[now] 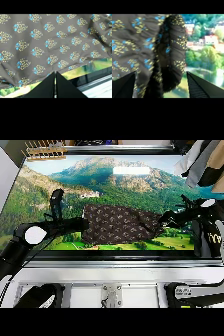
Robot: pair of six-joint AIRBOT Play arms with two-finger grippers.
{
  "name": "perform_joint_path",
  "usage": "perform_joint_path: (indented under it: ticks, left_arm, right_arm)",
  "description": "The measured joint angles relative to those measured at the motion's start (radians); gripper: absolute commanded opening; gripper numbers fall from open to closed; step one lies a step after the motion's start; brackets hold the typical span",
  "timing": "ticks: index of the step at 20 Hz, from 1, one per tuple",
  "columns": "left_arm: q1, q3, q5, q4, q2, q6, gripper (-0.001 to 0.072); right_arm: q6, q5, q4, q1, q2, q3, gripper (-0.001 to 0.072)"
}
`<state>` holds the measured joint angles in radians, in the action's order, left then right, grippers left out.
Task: Fold the clothes and pants, and hang the long-sleeved shirts on hangers.
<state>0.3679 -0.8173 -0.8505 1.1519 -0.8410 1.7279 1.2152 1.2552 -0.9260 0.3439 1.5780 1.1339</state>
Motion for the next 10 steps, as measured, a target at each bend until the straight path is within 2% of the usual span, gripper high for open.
perform_joint_path:
  ticks: [10]
  left_arm:
    - [0.003, 0.000, 0.006, 0.000, 0.000, 0.012, 0.0006]
  right_arm:
    - [-0.113, 0.009, 0.146, 0.000, 0.135, -0.003, 0.0710]
